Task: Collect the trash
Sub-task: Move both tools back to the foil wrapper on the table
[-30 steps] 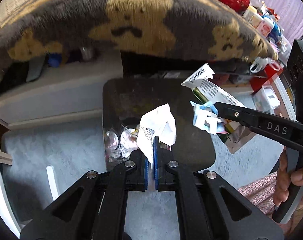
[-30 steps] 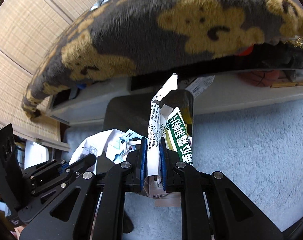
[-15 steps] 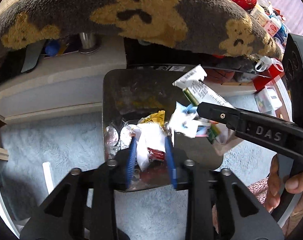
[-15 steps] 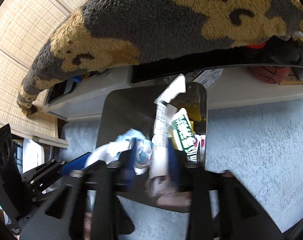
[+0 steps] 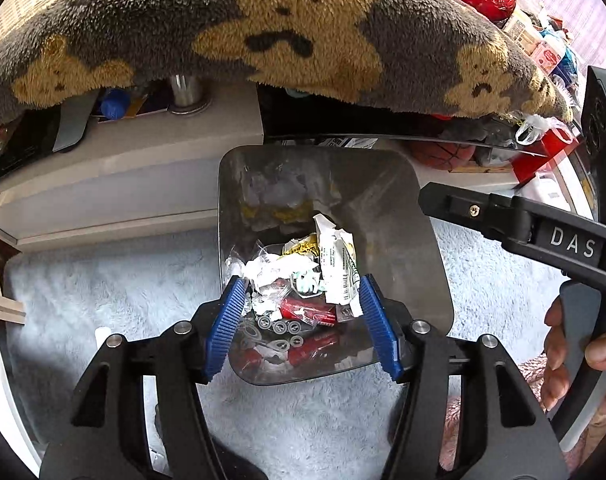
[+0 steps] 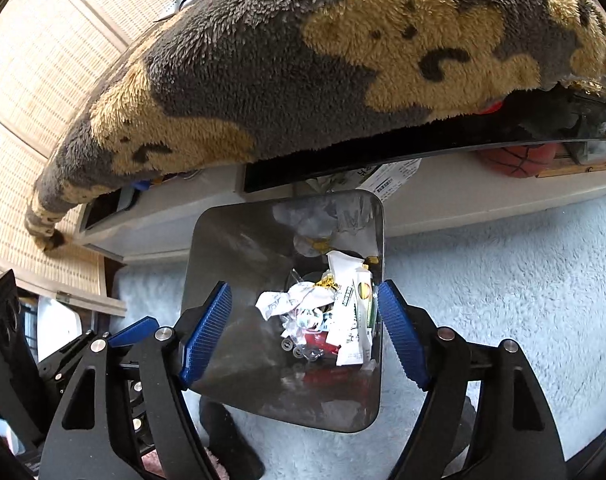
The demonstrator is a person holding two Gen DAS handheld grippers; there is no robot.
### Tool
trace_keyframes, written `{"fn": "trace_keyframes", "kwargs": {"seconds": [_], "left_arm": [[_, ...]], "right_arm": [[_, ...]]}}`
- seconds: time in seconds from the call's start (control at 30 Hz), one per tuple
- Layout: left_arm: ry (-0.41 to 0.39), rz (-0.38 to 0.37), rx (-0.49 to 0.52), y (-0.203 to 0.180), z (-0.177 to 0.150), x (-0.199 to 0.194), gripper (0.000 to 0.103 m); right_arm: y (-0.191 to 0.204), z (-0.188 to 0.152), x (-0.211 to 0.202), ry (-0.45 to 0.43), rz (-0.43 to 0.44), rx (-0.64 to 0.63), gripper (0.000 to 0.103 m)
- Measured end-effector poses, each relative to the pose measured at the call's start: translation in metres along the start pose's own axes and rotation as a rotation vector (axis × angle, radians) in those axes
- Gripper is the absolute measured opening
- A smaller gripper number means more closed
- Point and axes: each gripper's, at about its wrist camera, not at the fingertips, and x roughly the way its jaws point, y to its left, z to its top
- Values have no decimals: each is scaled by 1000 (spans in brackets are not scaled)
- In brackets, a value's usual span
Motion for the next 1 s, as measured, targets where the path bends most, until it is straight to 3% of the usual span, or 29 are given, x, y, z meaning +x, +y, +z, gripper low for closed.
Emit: {"fn": "trace_keyframes", "kwargs": {"seconds": [0.2,0.37,0.7,1.0], "left_arm": [[-14,-5,-2,-1,4,-8,56],[-70,9,-3,3,23,-31,56],[-198,61,-18,22,103,-68,66],[-213,103,-8,42,179,-60,86]], "right_arm": [[0,3,-8,-8,-3,4,76],[12,25,-39,-85,-57,-66,76],[33,123,-81,-209,-96,-110,76],[82,214,-57,-219,-17,-170,76]]}}
